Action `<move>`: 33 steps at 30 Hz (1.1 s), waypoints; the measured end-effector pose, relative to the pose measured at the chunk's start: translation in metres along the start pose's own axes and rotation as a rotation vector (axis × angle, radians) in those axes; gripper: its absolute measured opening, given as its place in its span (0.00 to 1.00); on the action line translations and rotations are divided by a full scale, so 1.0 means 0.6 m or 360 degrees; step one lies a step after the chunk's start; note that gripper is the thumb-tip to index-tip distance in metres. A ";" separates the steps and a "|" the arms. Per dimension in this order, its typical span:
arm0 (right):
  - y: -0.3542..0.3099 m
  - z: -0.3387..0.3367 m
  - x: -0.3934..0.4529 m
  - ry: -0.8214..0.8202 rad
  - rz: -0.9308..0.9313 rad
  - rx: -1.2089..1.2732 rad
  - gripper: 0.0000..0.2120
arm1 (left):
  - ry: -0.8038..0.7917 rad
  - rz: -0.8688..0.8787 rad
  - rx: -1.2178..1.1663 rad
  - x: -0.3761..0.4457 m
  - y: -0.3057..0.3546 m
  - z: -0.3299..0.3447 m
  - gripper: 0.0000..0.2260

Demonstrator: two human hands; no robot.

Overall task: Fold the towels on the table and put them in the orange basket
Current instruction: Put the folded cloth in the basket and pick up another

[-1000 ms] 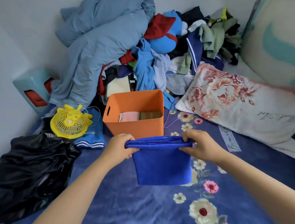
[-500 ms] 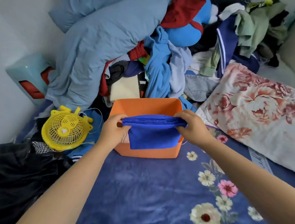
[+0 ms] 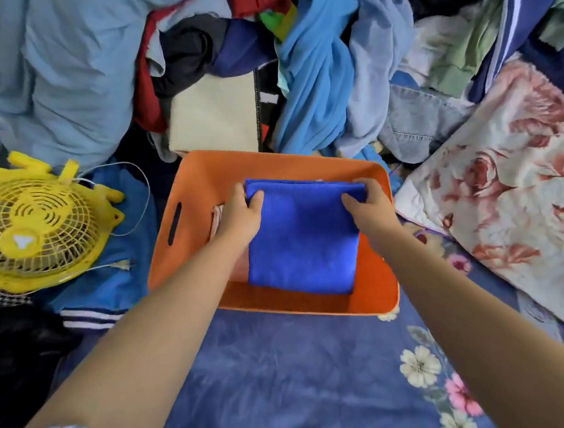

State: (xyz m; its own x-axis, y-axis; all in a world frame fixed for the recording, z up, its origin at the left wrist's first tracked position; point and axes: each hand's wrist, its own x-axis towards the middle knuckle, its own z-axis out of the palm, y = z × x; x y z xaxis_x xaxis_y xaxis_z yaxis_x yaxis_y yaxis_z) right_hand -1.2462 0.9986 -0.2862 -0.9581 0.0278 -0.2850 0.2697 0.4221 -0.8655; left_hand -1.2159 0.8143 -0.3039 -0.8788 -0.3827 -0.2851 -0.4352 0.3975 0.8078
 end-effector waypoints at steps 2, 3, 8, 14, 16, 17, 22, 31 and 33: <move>0.032 0.027 0.041 -0.0011 0.0137 -0.0204 0.12 | 0.0051 -0.0071 0.0243 0.034 -0.026 0.044 0.10; 0.045 0.036 0.056 -0.0025 0.0180 -0.0314 0.12 | 0.0043 -0.0120 0.0340 0.045 -0.037 0.062 0.13; 0.102 0.065 0.132 0.0006 0.0397 -0.0519 0.15 | -0.0018 -0.0202 0.0508 0.112 -0.081 0.148 0.16; 0.148 0.092 0.183 0.0176 0.0403 -0.0650 0.17 | 0.0075 -0.0327 0.0591 0.166 -0.117 0.220 0.20; 0.173 0.105 0.189 0.0250 0.0432 -0.0614 0.22 | 0.0231 -0.0216 0.0634 0.169 -0.136 0.238 0.22; 0.183 0.110 0.189 0.0331 0.0410 -0.0559 0.23 | 0.0295 -0.0145 0.0612 0.167 -0.142 0.242 0.23; 0.212 0.140 0.162 0.0638 -0.0099 -0.0788 0.20 | 0.0329 -0.0151 0.0186 0.164 -0.168 0.258 0.19; 0.298 0.150 0.149 0.0021 -0.0273 -0.1448 0.25 | -0.0056 0.0934 0.1194 0.118 -0.204 0.255 0.23; 0.307 0.153 0.149 -0.0013 -0.0280 -0.1426 0.25 | -0.0116 0.0882 0.1286 0.117 -0.214 0.258 0.24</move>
State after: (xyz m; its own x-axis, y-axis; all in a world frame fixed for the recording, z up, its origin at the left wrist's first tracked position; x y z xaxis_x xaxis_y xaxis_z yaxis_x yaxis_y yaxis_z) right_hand -1.2734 0.9955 -0.5090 -0.9767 -0.1088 -0.1852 -0.0594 0.9655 -0.2537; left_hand -1.2518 0.8653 -0.5075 -0.9971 0.0718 -0.0255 0.0632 0.9665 0.2486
